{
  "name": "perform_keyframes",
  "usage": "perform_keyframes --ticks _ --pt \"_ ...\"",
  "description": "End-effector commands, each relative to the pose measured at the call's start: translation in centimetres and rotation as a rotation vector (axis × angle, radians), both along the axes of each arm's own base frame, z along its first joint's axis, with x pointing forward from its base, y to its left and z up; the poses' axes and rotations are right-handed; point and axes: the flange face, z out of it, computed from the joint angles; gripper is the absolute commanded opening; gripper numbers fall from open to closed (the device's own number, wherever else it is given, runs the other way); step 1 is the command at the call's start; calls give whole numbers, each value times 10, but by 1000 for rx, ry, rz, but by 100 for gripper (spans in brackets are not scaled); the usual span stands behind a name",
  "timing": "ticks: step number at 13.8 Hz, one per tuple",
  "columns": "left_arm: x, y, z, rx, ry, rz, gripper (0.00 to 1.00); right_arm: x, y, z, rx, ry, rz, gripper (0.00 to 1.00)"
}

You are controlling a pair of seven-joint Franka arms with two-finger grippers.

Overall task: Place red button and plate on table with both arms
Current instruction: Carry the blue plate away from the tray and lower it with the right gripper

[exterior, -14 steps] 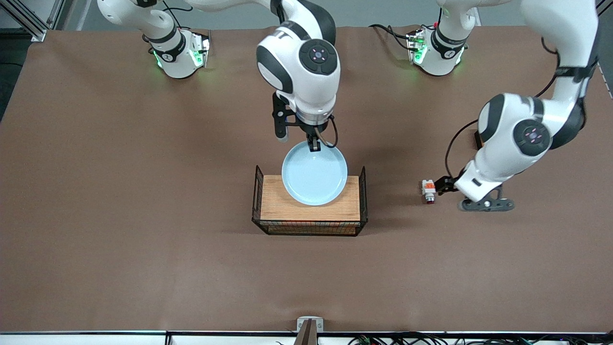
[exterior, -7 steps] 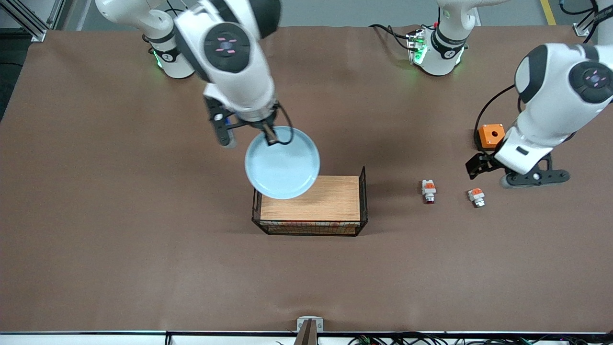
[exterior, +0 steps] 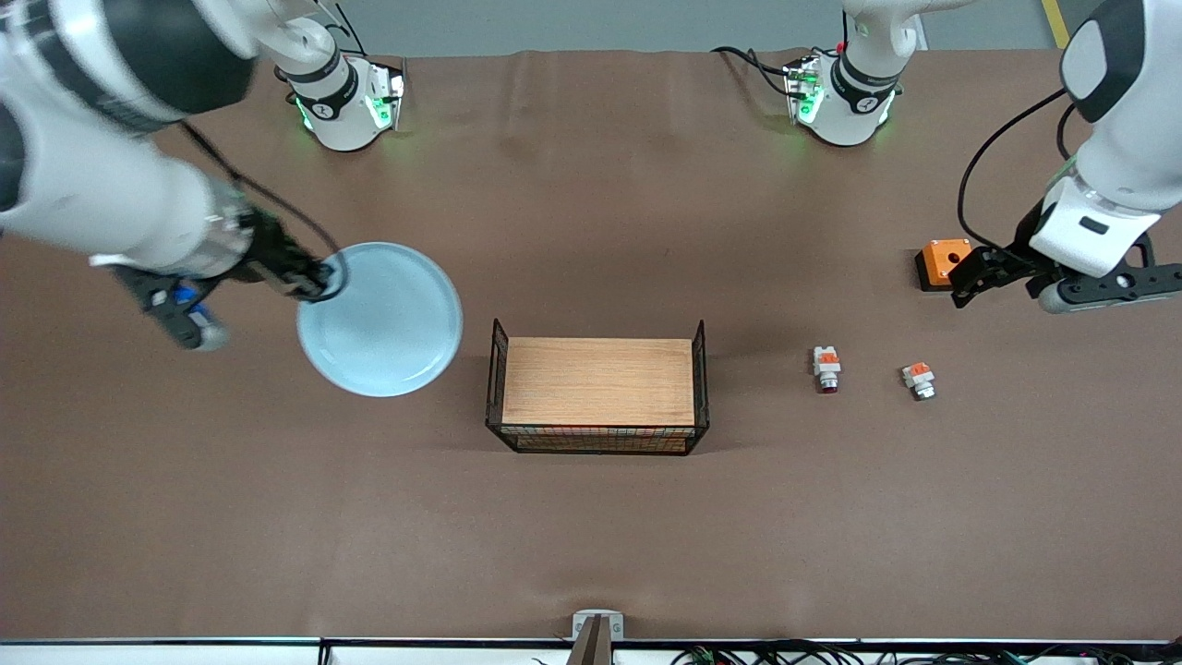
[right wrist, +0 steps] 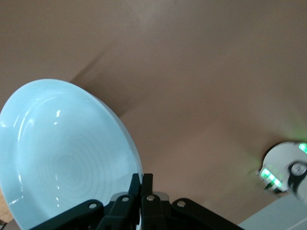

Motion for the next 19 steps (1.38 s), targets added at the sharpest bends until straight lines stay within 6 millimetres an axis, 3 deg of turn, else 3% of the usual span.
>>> perform_keyframes --ticks 1,4,6,11,16,19 --pt "-1 12 16 -23 16 -13 100 6 -71 -16 83 4 109 1" --pt "-7 21 35 -26 2 3 100 13 -141 -39 135 -40 203 1" --pt "-13 29 49 -38 -23 18 100 10 -180 -65 164 -87 270 1" --pt "-17 41 77 -41 -49 39 100 -13 -274 -169 170 -255 417 1" --pt "-5 43 95 -49 -86 41 100 -39 -322 -246 202 -392 446 1" --pt "22 42 81 -70 -72 43 100 -48 -352 -299 272 -446 457 1"
